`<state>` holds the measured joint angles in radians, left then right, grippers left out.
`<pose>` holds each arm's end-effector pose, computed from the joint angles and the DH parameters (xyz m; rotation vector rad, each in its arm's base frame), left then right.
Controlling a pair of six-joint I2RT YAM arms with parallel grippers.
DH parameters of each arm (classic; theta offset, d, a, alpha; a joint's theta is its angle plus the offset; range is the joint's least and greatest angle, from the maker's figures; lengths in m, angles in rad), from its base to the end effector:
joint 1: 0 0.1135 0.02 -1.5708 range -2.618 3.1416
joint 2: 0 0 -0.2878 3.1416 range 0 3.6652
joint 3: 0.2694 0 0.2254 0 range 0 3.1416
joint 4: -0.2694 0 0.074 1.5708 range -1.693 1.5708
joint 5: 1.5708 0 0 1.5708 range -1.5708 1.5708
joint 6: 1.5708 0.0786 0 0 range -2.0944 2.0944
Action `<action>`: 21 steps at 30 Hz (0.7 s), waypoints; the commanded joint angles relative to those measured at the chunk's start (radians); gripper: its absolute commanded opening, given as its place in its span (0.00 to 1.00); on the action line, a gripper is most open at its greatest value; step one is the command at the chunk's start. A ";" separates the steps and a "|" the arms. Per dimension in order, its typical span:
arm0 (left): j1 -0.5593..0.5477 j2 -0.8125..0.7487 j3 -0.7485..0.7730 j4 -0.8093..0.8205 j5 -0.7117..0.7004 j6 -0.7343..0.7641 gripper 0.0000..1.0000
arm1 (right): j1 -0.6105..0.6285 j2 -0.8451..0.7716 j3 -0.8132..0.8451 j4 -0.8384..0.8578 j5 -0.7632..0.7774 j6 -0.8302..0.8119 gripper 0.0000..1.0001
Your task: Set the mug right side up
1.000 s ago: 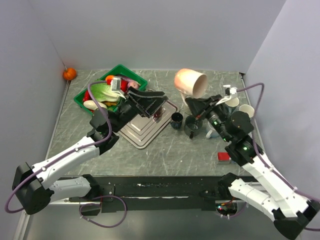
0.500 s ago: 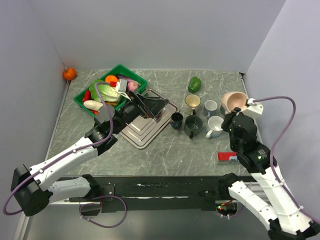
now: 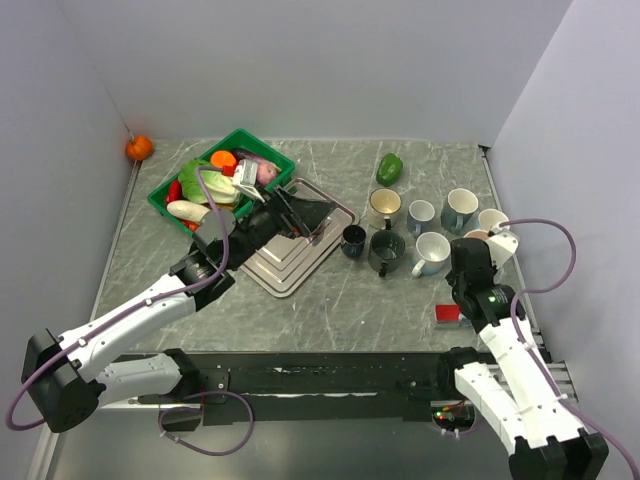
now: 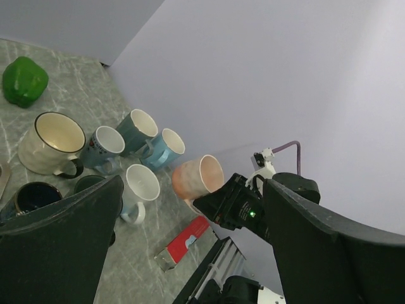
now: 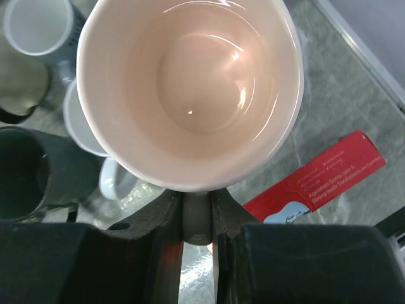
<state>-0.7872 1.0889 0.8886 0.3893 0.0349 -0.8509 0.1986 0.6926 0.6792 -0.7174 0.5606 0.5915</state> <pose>0.1825 -0.1870 0.4127 -0.0164 1.5290 -1.3689 0.1271 -0.0171 0.2605 0.6943 2.0651 -0.2028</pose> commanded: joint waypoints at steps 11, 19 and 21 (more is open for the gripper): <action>0.002 -0.038 0.020 -0.013 -0.032 0.027 0.96 | -0.220 0.140 -0.095 0.279 -0.151 0.071 0.00; 0.008 -0.035 0.018 -0.029 -0.032 0.030 0.96 | -0.275 0.286 -0.118 0.329 -0.237 0.074 0.00; 0.008 -0.041 0.015 -0.033 -0.032 0.033 0.96 | -0.278 0.307 -0.122 0.338 -0.251 0.076 0.00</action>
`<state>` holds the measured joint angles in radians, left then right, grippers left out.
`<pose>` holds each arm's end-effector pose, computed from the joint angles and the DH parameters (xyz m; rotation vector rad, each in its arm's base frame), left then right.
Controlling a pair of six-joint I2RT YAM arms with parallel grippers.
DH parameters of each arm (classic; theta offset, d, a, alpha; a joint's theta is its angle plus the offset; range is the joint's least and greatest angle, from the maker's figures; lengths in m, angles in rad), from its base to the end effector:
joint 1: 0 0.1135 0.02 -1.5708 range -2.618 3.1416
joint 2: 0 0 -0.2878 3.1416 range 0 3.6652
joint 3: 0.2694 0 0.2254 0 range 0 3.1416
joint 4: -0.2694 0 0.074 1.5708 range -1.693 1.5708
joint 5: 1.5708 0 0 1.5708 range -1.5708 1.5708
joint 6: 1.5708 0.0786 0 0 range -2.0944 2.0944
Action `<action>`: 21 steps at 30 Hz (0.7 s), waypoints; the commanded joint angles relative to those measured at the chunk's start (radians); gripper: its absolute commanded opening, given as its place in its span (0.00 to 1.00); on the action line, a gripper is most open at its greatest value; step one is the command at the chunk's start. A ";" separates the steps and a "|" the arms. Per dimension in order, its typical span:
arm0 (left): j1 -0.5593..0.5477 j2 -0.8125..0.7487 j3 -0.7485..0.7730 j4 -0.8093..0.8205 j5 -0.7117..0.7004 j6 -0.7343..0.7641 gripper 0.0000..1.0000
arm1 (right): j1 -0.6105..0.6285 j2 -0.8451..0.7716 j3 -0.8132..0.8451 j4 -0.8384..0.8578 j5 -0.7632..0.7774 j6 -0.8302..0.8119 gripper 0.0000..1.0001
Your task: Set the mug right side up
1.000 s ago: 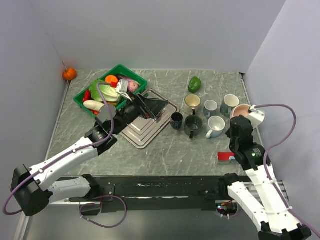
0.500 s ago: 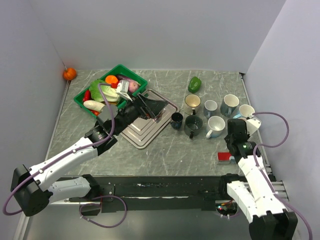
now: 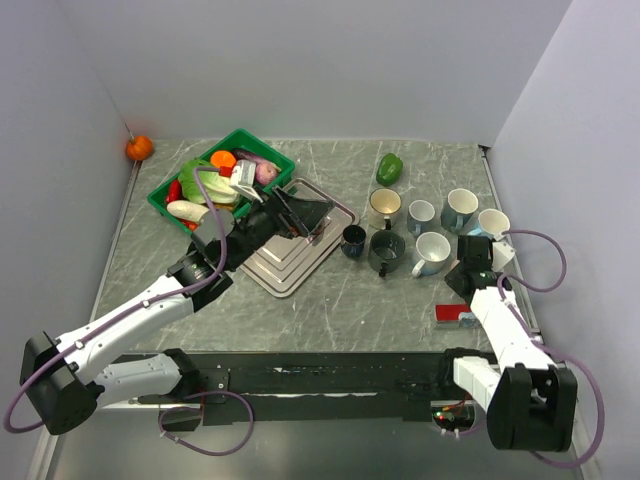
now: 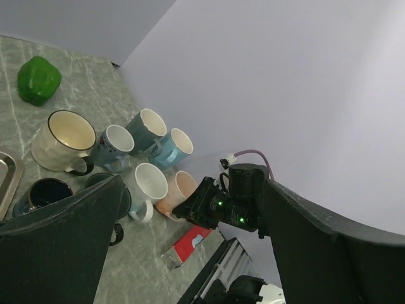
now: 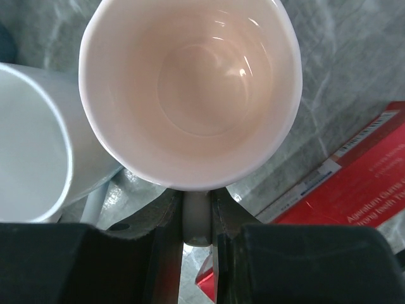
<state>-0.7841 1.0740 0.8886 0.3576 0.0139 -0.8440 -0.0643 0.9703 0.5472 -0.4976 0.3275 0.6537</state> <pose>0.1817 -0.1828 0.4116 -0.0334 1.5415 -1.3401 0.1680 -0.0362 0.1983 0.9789 2.2239 -0.1461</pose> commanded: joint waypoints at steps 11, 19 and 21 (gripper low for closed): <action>0.013 -0.016 0.036 -0.028 -0.066 0.051 0.96 | -0.020 0.127 0.042 0.079 -0.022 0.050 0.42; 0.019 0.079 0.110 -0.101 -0.126 0.086 0.96 | -0.020 0.044 0.094 -0.013 -0.024 0.058 0.74; 0.022 0.108 0.122 -0.121 -0.152 0.097 0.96 | -0.022 0.019 0.118 -0.036 -0.015 0.057 0.77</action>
<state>-0.7700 1.1427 0.9581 0.2691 -0.0807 -0.7876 -0.0776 1.0538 0.5827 -0.4797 0.2928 0.6968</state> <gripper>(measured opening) 0.963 0.747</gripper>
